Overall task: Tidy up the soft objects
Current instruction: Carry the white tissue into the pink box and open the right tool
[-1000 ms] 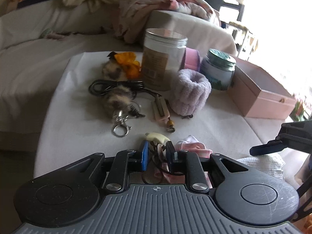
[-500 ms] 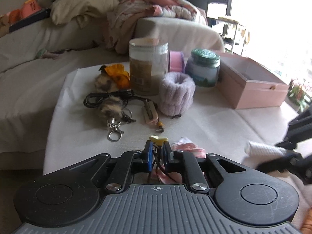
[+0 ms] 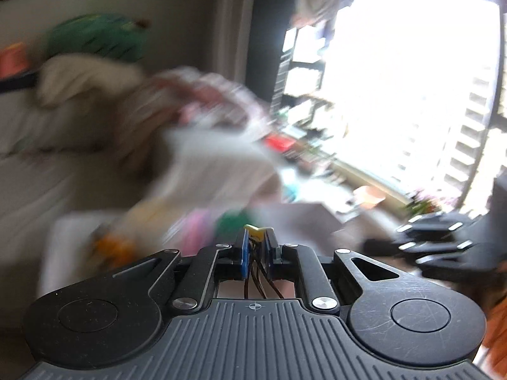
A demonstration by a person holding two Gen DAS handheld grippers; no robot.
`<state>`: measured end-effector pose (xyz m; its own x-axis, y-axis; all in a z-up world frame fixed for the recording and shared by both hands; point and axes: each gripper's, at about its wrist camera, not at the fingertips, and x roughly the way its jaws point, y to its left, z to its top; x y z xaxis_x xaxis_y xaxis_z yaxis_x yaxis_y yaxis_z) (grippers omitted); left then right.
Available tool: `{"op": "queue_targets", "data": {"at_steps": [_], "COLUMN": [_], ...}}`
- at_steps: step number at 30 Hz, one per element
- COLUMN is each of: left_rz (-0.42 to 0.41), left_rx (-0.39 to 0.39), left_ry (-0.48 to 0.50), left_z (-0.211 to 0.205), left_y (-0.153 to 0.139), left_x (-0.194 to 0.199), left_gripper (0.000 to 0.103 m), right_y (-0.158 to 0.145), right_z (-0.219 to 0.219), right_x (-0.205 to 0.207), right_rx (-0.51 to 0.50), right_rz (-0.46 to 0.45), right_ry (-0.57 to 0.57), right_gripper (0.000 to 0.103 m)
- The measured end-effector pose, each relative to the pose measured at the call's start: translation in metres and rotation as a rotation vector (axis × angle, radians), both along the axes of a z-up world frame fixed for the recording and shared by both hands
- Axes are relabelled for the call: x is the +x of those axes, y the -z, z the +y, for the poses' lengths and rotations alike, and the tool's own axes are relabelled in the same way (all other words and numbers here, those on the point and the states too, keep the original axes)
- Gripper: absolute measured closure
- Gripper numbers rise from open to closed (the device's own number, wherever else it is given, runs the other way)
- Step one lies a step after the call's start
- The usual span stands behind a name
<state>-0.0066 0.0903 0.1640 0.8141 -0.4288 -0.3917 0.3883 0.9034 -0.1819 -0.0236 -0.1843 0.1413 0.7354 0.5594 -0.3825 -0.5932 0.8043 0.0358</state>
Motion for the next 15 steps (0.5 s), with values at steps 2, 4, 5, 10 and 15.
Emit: {"op": "queue_targets", "data": {"at_steps": [2, 4, 5, 10, 15], "left_rz": [-0.022, 0.027, 0.088, 0.182, 0.192], "left_rx": [-0.047, -0.121, -0.164, -0.108, -0.146], "left_ry": [0.065, 0.119, 0.145, 0.106, 0.056], "left_z": [-0.032, -0.059, -0.073, -0.110, -0.072], "left_y": [-0.019, -0.024, -0.020, 0.024, 0.047], "left_x": [0.031, 0.070, 0.094, 0.142, 0.128], "left_gripper": [0.090, 0.088, 0.088, 0.083, 0.083], "right_y": [-0.007, -0.008, -0.006, 0.021, 0.047], "right_z": [-0.017, -0.030, -0.036, -0.060, -0.059], "right_x": [0.018, 0.039, 0.050, 0.065, 0.034], "right_rx": [0.007, 0.007, 0.006, 0.020, -0.068], "right_rz": [-0.035, -0.054, -0.047, 0.016, -0.034], "right_ry": [0.087, 0.170, 0.189, 0.308, 0.313], "right_gripper": [0.092, 0.087, 0.072, 0.040, 0.040]}}
